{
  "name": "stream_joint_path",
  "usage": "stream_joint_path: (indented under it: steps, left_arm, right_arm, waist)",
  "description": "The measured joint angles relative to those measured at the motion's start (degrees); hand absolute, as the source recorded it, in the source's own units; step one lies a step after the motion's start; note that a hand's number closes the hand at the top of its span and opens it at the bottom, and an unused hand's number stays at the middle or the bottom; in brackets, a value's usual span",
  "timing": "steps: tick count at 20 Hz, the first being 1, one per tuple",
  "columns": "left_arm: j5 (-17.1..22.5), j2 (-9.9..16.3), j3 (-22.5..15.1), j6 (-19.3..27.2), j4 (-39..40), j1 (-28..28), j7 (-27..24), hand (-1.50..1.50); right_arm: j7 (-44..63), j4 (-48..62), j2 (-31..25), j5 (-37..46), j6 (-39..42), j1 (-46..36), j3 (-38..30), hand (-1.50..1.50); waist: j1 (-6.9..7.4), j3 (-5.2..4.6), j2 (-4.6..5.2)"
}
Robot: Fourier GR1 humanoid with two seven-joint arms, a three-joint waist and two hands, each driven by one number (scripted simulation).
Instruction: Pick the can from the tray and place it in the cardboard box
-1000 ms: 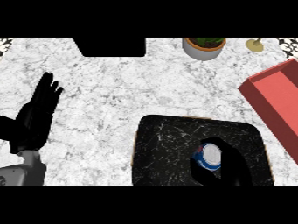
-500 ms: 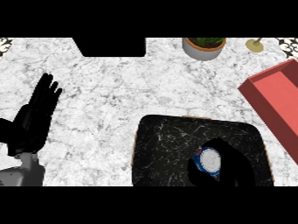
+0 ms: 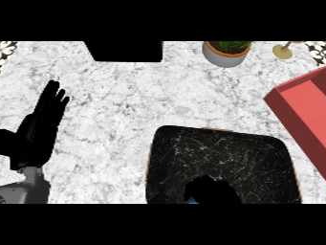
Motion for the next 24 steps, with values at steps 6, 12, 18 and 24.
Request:
stream_joint_path:
  steps: [6, 12, 18, 24]
  left_arm:
    - [-0.4, -0.5, -0.1, 0.5, -0.7, 1.1, 0.1, 0.00]
    - [-0.6, -0.6, 0.2, 0.4, 0.2, 0.7, -1.2, 0.00]
    - [0.3, -0.1, 1.0, -0.3, 0.5, 0.4, -1.1, 0.00]
    - [0.1, -0.4, 0.9, -0.4, 1.0, 0.2, -1.6, 0.00]
  right_arm:
    - [-1.1, -13.5, -4.7, 5.1, 7.0, 0.5, 6.4, 1.50]
    - [4.0, -25.2, -1.3, 7.0, 7.3, 1.5, 3.4, 1.50]
    - [7.3, -27.0, 0.9, 7.6, 7.5, -0.7, -7.7, 1.50]
    - [6.8, -27.2, 1.5, 6.6, 11.1, -3.1, -21.6, 1.50]
  waist:
    - [-0.97, 0.02, -0.03]
    - [-1.45, 0.02, 0.04]
    - [-1.32, 0.04, 0.18]
    - [-1.09, 0.06, 0.32]
